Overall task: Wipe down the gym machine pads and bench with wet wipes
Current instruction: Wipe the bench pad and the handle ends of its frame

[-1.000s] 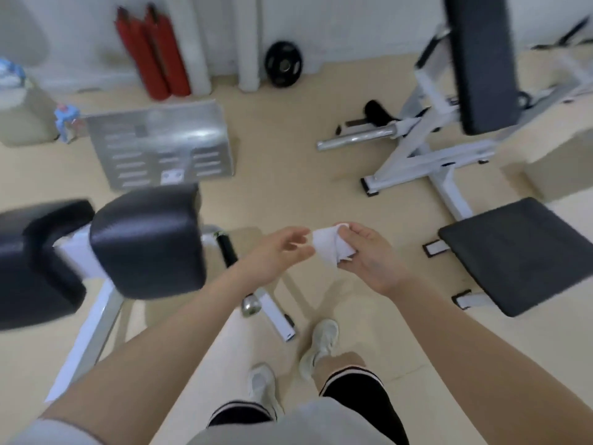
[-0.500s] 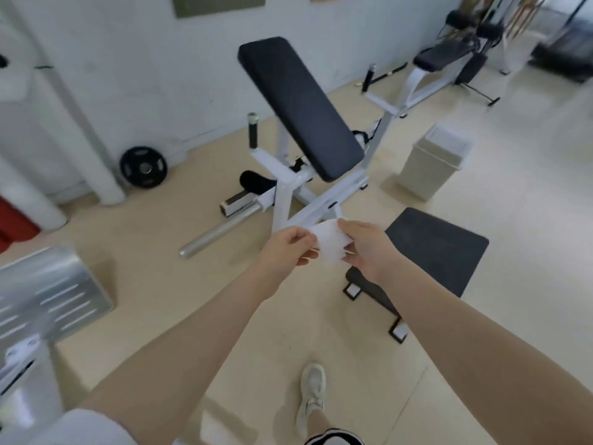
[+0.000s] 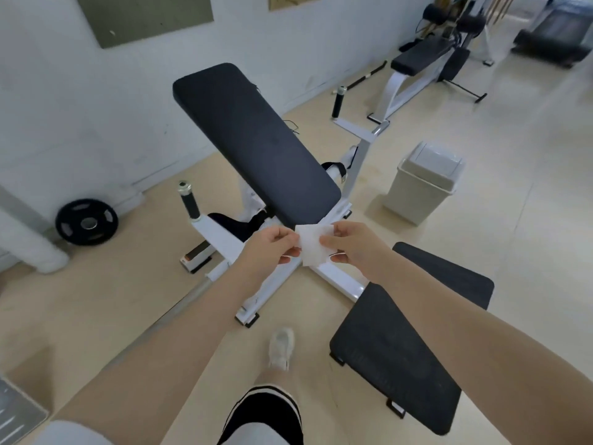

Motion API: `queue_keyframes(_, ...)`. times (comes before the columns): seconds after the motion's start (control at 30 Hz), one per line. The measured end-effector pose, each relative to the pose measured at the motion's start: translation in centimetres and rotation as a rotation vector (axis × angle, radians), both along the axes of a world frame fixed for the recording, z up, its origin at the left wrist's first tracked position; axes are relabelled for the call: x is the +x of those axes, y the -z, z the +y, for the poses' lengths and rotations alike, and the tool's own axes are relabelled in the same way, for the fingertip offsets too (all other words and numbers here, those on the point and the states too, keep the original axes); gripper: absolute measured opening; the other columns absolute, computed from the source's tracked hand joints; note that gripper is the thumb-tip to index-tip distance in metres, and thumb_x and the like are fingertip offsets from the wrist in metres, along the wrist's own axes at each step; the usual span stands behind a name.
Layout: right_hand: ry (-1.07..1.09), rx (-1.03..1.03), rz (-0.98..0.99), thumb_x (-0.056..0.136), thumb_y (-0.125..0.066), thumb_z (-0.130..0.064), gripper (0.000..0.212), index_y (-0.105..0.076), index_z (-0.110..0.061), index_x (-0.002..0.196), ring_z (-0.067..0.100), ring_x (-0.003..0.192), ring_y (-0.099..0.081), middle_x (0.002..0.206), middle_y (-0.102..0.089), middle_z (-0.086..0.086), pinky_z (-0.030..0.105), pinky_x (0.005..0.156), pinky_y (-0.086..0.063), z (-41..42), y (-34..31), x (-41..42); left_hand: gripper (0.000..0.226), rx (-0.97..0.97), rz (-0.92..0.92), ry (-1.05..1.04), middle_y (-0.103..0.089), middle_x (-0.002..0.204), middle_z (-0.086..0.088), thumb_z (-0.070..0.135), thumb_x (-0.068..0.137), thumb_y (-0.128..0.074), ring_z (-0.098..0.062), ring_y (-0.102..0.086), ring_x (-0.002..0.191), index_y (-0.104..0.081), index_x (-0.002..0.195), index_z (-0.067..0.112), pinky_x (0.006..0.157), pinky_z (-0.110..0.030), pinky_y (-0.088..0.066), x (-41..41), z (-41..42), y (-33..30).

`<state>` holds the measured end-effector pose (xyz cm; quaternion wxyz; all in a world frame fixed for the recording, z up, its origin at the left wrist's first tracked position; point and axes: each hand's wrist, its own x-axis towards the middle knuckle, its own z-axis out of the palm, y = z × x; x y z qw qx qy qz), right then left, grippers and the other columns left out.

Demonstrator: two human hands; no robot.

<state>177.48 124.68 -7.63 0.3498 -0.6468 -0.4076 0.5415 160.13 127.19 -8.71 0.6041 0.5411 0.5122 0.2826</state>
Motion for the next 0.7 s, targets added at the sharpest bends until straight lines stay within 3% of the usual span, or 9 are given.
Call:
queue_keyframes(0.1, 0.034, 0.011, -0.015, 0.088, -0.059, -0.004, 0.008, -0.063, -0.006, 0.095, 0.013, 0.071, -0.056, 0.076, -0.058, 0.003, 0.02, 0.067, -0.052, 7.3, 1.4, 3.5, 0.013, -0.004, -0.028, 0.047, -0.066, 0.08, 0.001, 0.015, 0.093, -0.052, -0.012, -0.064, 0.078, -0.061, 0.083, 0.015, 0.076, -0.022, -0.051, 3.5, 7.9, 1.4)
queue_keyframes(0.17, 0.023, 0.047, -0.131, 0.086, -0.061, -0.005, 0.014, -0.06, -0.011, 0.099, 0.014, 0.069, -0.056, 0.074, -0.055, 0.003, 0.025, 0.071, -0.051, 12.5, 2.1, 5.5, 0.014, 0.007, -0.007, 0.071, -0.066, 0.081, -0.001, 0.015, 0.094, -0.051, -0.012, -0.063, 0.078, -0.06, 0.082, 0.015, 0.07, -0.019, -0.051, 5.9, 13.7, 1.8)
queue_keyframes(0.23, 0.023, 0.064, -0.204, 0.087, -0.062, -0.008, 0.015, -0.058, -0.013, 0.1, 0.015, 0.07, -0.057, 0.077, -0.057, 0.004, 0.025, 0.071, -0.051, 17.8, 2.0, 7.1, 0.014, 0.008, 0.017, 0.104, -0.066, 0.084, -0.004, 0.015, 0.094, -0.051, -0.013, -0.063, 0.08, -0.059, 0.082, 0.016, 0.076, -0.024, -0.051, 8.2, 19.8, 1.6)
queue_keyframes(0.33, 0.069, 0.048, -0.182, 0.087, -0.061, -0.013, 0.003, -0.061, -0.013, 0.084, 0.016, 0.073, -0.057, 0.079, -0.062, 0.003, 0.025, 0.071, -0.05, 24.5, 1.4, 9.4, 0.014, -0.013, 0.031, 0.162, -0.064, 0.081, -0.002, 0.017, 0.094, -0.051, -0.012, -0.061, 0.077, -0.06, 0.084, 0.015, 0.078, -0.028, -0.051, 11.1, 27.3, 0.8)
queue_keyframes(0.43, 0.016, 0.004, -0.186, 0.086, -0.062, -0.01, 0.016, -0.056, -0.015, 0.072, 0.013, 0.068, -0.056, 0.072, -0.058, 0.001, 0.02, 0.067, -0.049, 30.0, 0.7, 11.8, 0.018, 0.025, 0.089, 0.182, -0.054, 0.068, 0.001, 0.017, 0.094, -0.05, -0.01, -0.049, 0.063, -0.059, 0.078, 0.014, 0.064, -0.022, -0.044, 13.8, 33.2, -0.2)
queue_keyframes(0.5, 0.001, 0.003, -0.108, 0.087, -0.059, -0.007, 0.016, -0.054, -0.013, 0.073, 0.014, 0.071, -0.056, 0.075, -0.057, 0.003, 0.02, 0.068, -0.049, 33.7, 0.3, 12.9, 0.016, 0.027, 0.094, 0.172, -0.059, 0.076, -0.002, 0.016, 0.094, -0.049, -0.011, -0.054, 0.068, -0.059, 0.082, 0.012, 0.068, -0.021, -0.049, 15.0, 36.3, -1.1)
queue_keyframes(0.57, 0.07, -0.003, 0.102, 0.091, -0.053, -0.005, 0.013, -0.053, -0.012, 0.079, 0.015, 0.077, -0.058, 0.084, -0.057, 0.005, 0.022, 0.067, -0.05, 37.5, 0.0, 13.9, 0.013, 0.019, 0.072, 0.128, -0.065, 0.088, -0.006, 0.015, 0.095, -0.048, -0.014, -0.062, 0.079, -0.059, 0.089, 0.011, 0.076, -0.023, -0.053, 15.6, 39.1, -1.9)
queue_keyframes(0.7, 0.043, -0.03, 0.349, 0.093, -0.051, -0.011, 0.008, -0.057, -0.016, 0.094, 0.018, 0.084, -0.06, 0.097, -0.058, 0.006, 0.029, 0.067, -0.054, 45.1, 0.0, 14.6, 0.012, 0.069, 0.051, -0.014, -0.067, 0.082, 0.005, 0.016, 0.094, -0.049, -0.005, -0.064, 0.072, -0.06, 0.089, 0.015, 0.068, -0.018, -0.047, 15.6, 44.2, -2.1)
